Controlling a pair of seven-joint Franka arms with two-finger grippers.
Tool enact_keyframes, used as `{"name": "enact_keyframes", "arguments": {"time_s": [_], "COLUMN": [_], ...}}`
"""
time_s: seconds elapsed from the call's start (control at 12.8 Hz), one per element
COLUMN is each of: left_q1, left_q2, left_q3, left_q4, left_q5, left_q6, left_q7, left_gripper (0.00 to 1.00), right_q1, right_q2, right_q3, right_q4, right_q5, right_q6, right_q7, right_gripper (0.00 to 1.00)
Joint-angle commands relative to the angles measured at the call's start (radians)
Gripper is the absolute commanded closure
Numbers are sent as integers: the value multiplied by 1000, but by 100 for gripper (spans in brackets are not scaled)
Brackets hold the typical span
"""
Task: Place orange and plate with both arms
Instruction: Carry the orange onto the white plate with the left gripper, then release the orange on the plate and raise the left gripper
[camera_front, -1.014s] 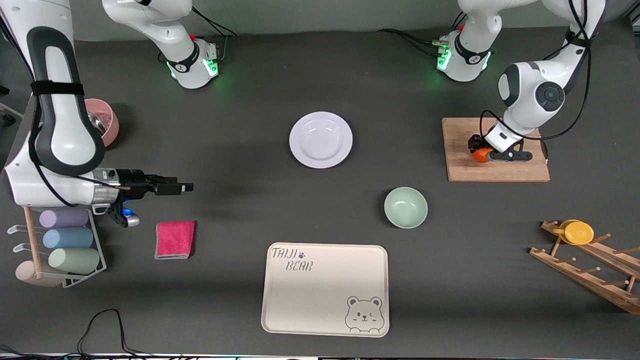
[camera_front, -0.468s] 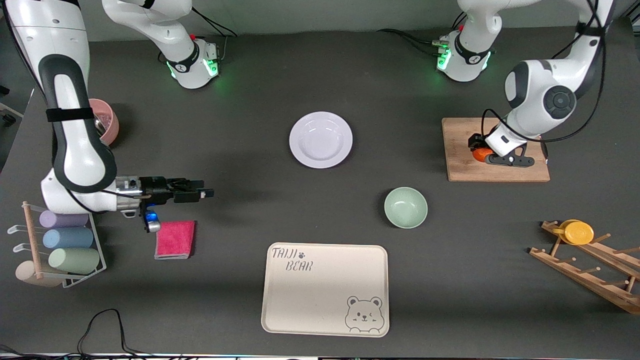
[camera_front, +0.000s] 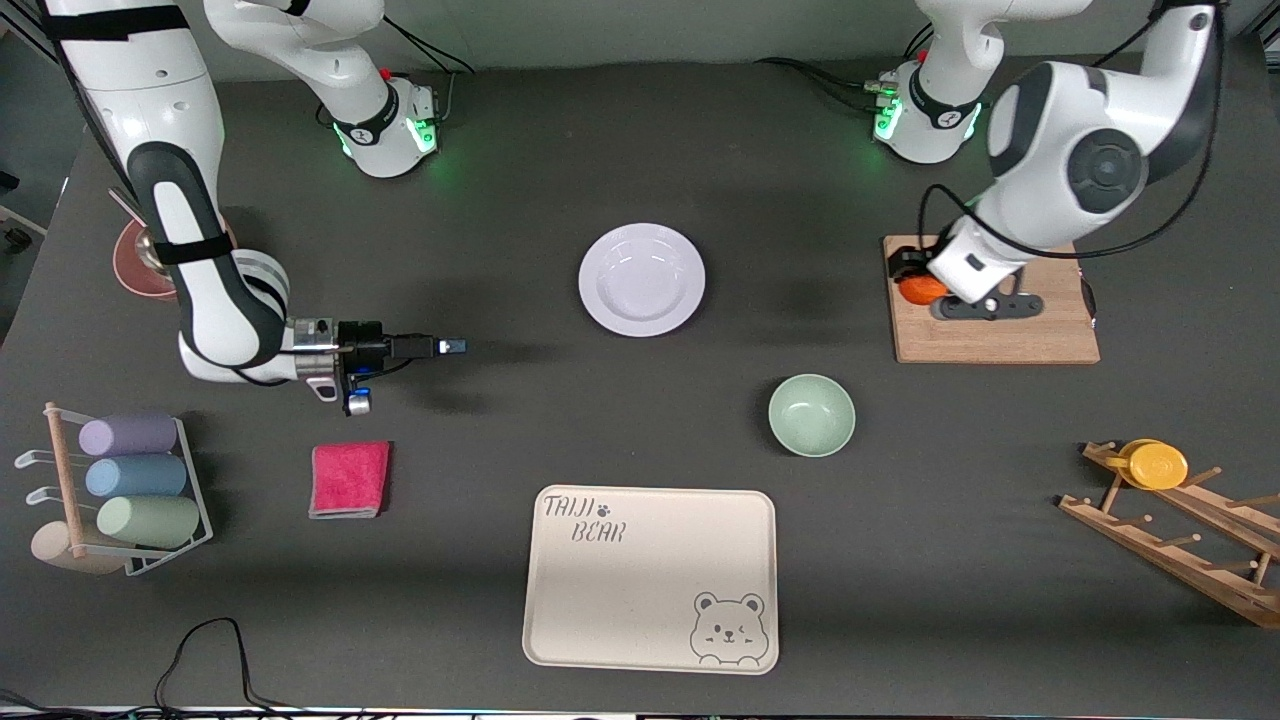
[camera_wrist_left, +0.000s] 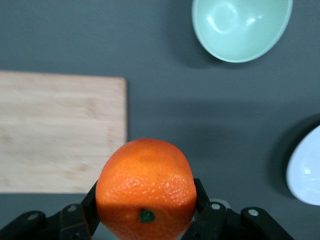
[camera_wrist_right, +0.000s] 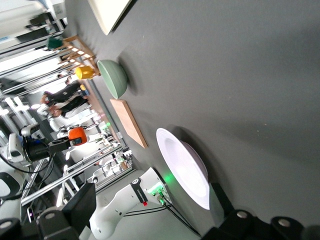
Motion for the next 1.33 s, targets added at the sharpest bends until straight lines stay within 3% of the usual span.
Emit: {"name": "enact_keyframes", "arguments": {"time_s": [0.0,0.39,0.62,0.78,1.01,1.25], "left_q1": [-176,-466,-605,-640,-666,-663], "left_q2": [21,197,366,459,564,610], "left_q3": [-16,-47,-45,-45,-45,-41], "left_q4": [30,117,191,210,279,331], "left_q5": [-15,-21,14,103,253,257], "left_q6": [48,282,455,531,533,533], "left_q7": [-332,-861,-1053,-1147,-1319,-1327], "left_gripper": [100,100,100,100,100,100], "right_q1": [14,72,144,155,207,256], "right_q2": [-57,-91,-80,-69,-28,-20], "right_q3": [-5,-5,-5,-3,-5,-5], "right_q4": [-118,-228,-302,-317,-340,-354], "right_q5": [82,219,406,431,539,607], "right_q6": [26,38,90,98,113,137], "right_q7": [-180,-378,-551,-570,-686,-702], "right_gripper": [0,0,0,0,0,0]}}
